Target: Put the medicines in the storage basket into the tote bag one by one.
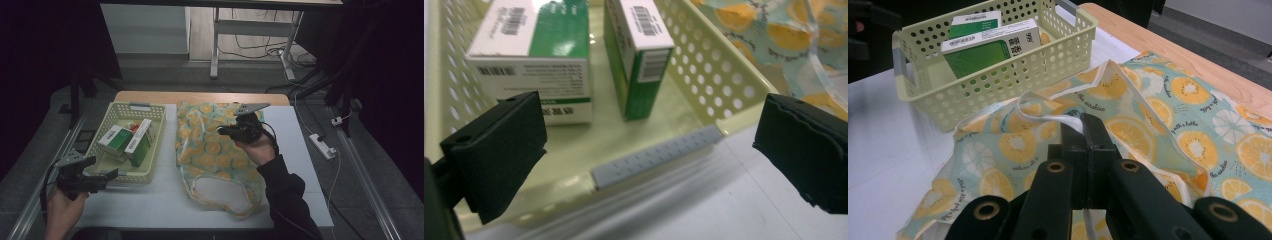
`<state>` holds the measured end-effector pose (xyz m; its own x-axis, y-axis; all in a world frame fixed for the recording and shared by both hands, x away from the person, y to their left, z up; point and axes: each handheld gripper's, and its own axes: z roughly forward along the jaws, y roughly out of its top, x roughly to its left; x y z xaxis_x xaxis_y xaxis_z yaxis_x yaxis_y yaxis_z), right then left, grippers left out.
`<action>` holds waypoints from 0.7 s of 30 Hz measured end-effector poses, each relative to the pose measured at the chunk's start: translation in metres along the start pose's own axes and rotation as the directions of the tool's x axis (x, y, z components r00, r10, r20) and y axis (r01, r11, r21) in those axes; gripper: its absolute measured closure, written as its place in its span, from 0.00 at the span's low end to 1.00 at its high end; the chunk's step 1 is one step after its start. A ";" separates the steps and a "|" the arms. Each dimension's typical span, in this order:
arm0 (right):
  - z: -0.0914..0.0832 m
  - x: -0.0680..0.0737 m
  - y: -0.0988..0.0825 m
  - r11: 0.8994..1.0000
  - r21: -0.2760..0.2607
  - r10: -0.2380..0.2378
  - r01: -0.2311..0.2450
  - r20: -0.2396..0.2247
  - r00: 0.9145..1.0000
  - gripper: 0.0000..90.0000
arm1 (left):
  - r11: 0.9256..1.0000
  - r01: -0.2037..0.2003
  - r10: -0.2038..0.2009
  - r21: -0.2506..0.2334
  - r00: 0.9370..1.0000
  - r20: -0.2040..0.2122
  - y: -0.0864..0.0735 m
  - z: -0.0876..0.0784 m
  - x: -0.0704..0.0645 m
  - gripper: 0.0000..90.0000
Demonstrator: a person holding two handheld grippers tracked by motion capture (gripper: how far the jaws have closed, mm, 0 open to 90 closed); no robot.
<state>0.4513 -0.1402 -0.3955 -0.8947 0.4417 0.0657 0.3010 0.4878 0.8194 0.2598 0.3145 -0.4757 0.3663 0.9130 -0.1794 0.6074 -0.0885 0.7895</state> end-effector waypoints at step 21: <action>0.001 0.000 -0.001 1.000 0.001 -0.006 0.006 0.000 1.000 1.00 | 0.996 0.018 -0.016 0.085 1.000 -0.024 0.034 0.030 0.028 0.00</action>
<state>0.4516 -0.1397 -0.3972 -0.8965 0.4390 0.0602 0.2955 0.4911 0.8194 0.3120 0.3247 -0.4712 0.3400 0.9235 -0.1779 0.6714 -0.1059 0.7335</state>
